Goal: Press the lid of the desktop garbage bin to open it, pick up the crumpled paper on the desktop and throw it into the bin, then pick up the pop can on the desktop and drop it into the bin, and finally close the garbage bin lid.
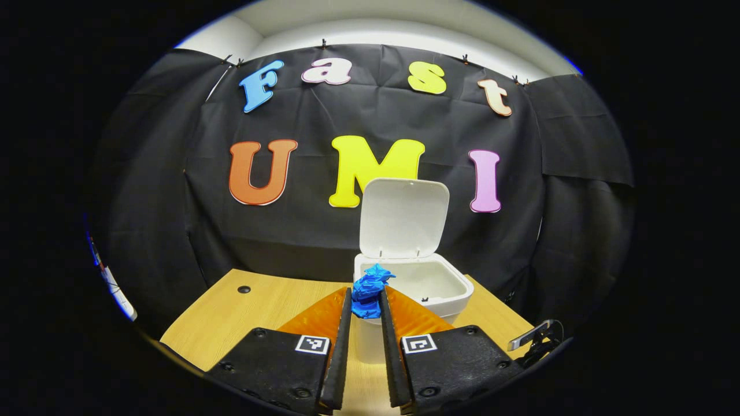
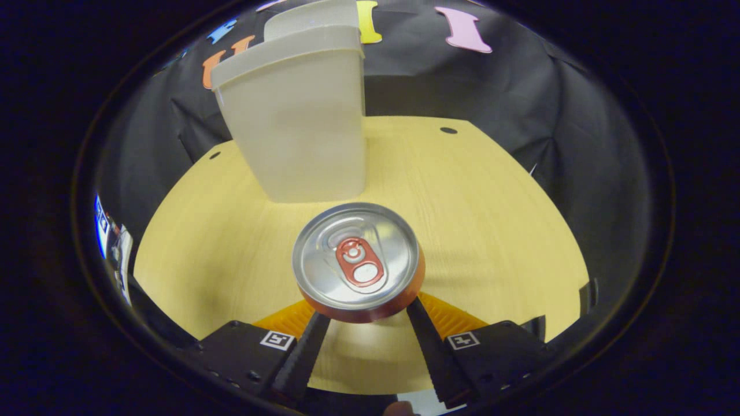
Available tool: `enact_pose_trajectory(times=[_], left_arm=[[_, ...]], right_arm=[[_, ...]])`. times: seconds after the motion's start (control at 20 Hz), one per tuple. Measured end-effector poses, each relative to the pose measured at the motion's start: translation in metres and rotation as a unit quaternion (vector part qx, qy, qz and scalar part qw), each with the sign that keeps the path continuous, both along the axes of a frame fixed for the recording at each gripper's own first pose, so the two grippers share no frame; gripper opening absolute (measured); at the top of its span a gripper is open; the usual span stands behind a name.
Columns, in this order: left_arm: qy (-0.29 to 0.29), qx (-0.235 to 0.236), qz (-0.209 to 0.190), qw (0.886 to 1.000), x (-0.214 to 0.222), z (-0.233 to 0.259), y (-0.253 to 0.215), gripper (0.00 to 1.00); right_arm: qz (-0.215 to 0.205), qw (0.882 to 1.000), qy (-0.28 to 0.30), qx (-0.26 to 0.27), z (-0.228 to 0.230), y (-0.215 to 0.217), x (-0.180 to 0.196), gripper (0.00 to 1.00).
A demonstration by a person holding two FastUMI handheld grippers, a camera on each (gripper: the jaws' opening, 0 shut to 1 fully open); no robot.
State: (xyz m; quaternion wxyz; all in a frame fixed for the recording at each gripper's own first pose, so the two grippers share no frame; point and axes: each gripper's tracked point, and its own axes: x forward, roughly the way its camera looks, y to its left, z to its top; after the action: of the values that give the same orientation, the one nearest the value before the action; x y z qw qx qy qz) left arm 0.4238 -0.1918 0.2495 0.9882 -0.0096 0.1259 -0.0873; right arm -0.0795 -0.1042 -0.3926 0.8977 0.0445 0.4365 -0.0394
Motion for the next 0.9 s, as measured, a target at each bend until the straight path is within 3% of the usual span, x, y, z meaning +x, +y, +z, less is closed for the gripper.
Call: enact_pose_trajectory(times=[0.5, 0.9], left_arm=[[-0.049, -0.015, 0.005, 0.999, 0.062, 0.044, -0.024, 0.32], [-0.012, -0.017, -0.009, 1.0, 0.105, 0.013, -0.053, 0.38]], right_arm=[[0.008, 0.995, -0.094, -0.022, 0.107, -0.029, 0.054, 0.8], [-0.009, 0.99, -0.136, -0.024, 0.159, -0.063, 0.072, 0.8]])
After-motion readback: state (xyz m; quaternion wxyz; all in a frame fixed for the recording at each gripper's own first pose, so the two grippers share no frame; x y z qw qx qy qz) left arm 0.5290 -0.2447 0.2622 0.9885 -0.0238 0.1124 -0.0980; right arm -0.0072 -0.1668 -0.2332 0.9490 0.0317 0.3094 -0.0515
